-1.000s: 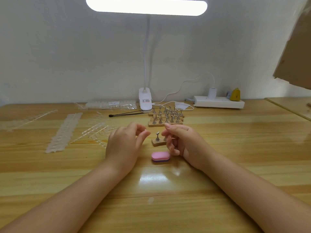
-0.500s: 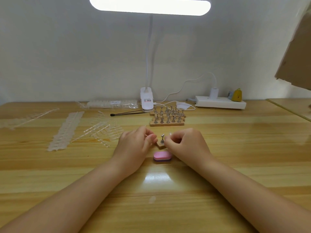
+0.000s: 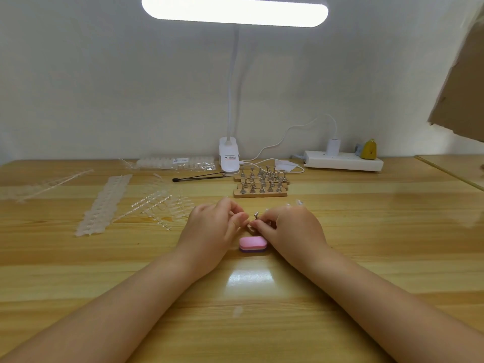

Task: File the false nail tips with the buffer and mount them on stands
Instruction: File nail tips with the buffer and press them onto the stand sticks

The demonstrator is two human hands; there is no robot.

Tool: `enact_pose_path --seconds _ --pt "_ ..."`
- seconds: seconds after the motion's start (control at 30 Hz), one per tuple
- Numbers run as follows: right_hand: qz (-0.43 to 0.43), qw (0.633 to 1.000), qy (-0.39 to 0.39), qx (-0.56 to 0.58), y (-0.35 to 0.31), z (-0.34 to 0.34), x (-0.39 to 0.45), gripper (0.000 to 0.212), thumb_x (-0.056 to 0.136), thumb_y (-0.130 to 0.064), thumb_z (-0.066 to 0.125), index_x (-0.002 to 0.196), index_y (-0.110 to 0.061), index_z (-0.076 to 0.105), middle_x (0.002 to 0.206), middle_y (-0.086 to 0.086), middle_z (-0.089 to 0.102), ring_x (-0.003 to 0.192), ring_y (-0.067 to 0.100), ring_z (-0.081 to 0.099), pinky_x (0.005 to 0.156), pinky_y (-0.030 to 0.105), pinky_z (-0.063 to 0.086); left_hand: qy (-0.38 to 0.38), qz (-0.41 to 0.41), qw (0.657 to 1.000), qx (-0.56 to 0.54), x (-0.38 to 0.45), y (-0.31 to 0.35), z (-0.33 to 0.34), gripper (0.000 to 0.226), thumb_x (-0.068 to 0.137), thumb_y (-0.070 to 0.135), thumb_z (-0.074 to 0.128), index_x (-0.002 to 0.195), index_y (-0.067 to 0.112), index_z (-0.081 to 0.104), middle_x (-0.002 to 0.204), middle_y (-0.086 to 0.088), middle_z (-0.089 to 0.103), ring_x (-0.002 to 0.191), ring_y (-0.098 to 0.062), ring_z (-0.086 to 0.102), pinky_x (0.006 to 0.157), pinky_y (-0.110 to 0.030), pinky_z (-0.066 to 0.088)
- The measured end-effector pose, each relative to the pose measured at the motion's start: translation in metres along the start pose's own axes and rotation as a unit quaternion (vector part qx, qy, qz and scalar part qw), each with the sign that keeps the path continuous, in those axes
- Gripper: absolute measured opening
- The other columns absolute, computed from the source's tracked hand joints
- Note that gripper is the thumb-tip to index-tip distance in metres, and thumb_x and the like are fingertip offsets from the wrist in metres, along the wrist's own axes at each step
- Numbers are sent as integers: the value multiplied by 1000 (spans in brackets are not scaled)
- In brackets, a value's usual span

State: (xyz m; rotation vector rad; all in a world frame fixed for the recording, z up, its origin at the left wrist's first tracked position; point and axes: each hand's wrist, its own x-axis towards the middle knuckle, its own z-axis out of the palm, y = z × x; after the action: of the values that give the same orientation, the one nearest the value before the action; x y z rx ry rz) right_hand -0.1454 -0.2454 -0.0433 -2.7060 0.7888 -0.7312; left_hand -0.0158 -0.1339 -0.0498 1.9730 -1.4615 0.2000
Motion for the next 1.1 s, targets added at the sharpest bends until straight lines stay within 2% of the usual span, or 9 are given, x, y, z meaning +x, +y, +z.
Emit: enact_pose_path --seconds 0.1,0.17,0.23,0.33,0.5,0.6,0.73,1.1 --pt "-40 999 18 -10 -1 0 -1 27 94 -43 52 94 -27 74 82 -4 70 80 17 60 69 31 48 2 -4 1000 -6 0 1 0 17 97 41 38 100 29 49 94 13 68 93 -8 53 87 -19 22" --pt "-55 998 27 -3 -1 0 -2 25 94 -39 53 95 -25 74 81 -5 70 78 15 59 65 31 47 18 -10 1000 -7 0 2 0 17 97 41 40 101 28 51 95 12 69 92 -8 50 85 -20 23" --pt "-67 996 51 32 0 0 -4 20 92 -34 58 91 -22 73 72 -8 64 69 11 53 61 30 44 53 -15 998 -13 -1 3 -2 22 97 40 43 104 23 56 98 12 68 91 -10 49 84 -23 27" --pt "-91 986 103 97 -2 -2 -5 8 88 -24 65 84 -19 70 61 -11 54 59 9 48 56 31 42 109 22 993 -33 -3 7 -6 29 96 40 47 105 16 62 99 10 67 92 -14 58 85 -28 33" --pt "-123 966 121 195 -6 -4 -5 4 88 -8 65 87 -10 69 76 -5 66 58 9 58 58 23 47 142 89 986 -10 -7 16 -10 34 91 42 47 99 14 66 92 10 68 84 -15 62 82 -33 38" --pt "-141 960 125 206 -7 -5 -6 7 89 -6 65 92 -6 72 78 2 70 64 17 66 61 31 53 149 106 983 -2 -7 17 -11 32 90 40 49 97 16 68 91 11 68 83 -14 62 82 -33 39" --pt "-158 956 139 204 -8 -6 -6 10 88 -5 66 94 -2 74 80 6 71 67 23 68 62 40 54 146 108 983 6 -7 15 -11 32 90 41 50 95 16 69 89 10 69 82 -16 62 81 -36 40" --pt "-175 954 135 202 -6 -5 -6 10 88 -4 66 94 -4 74 73 7 69 66 21 67 62 41 53 148 99 984 23 -6 14 -11 32 89 42 50 95 17 69 88 11 69 80 -16 61 80 -30 36"
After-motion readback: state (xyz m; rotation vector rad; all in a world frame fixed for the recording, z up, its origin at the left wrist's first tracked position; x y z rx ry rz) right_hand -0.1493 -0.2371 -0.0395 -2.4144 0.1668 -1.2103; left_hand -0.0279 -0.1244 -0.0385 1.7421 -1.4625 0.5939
